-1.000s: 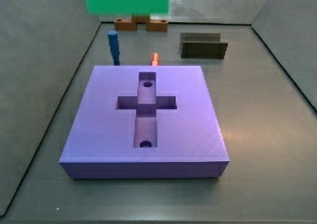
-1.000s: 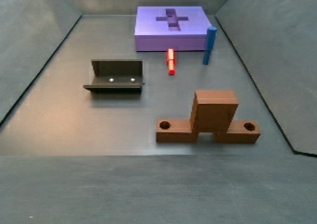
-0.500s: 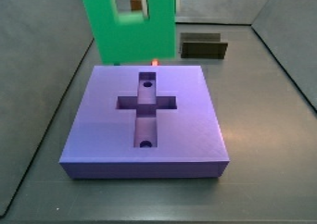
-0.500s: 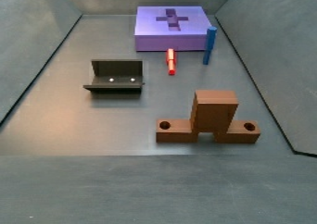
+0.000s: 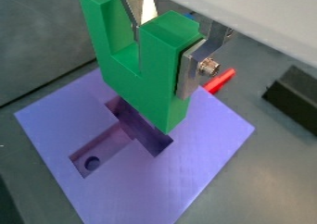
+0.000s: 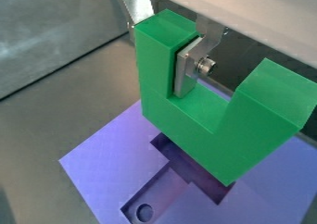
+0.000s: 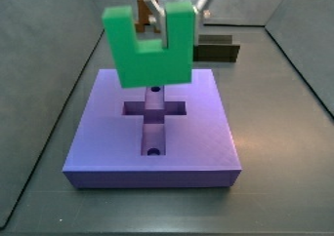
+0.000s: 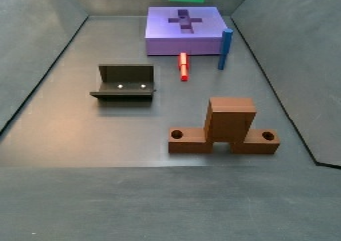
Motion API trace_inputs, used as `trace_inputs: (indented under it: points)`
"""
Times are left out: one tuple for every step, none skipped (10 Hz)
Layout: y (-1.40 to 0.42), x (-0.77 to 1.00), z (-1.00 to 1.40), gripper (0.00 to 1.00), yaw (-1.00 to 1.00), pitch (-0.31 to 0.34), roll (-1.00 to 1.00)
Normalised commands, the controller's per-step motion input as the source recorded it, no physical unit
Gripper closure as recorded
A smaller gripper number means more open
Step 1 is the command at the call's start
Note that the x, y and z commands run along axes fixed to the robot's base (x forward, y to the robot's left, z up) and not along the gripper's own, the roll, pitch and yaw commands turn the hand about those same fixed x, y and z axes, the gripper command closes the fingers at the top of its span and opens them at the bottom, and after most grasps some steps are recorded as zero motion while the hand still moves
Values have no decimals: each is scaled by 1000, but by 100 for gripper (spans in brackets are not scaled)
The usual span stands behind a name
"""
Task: Pick up the green object. Move up. Place the green object on the fixture. Regrasp the green object. Move to above the board. Insert the green object.
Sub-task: Insert the green object.
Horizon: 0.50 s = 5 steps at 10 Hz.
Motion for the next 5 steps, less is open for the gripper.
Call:
trace_inputs:
  points:
    - [-17, 77, -311, 100, -91, 20, -13]
    - [-34, 29, -317, 100, 0, 0, 0]
    - [-66, 0, -231, 100, 11, -4, 4]
    - [-126, 0, -66, 100, 69, -64, 31]
    - [-129, 0, -200, 100, 66, -117, 27]
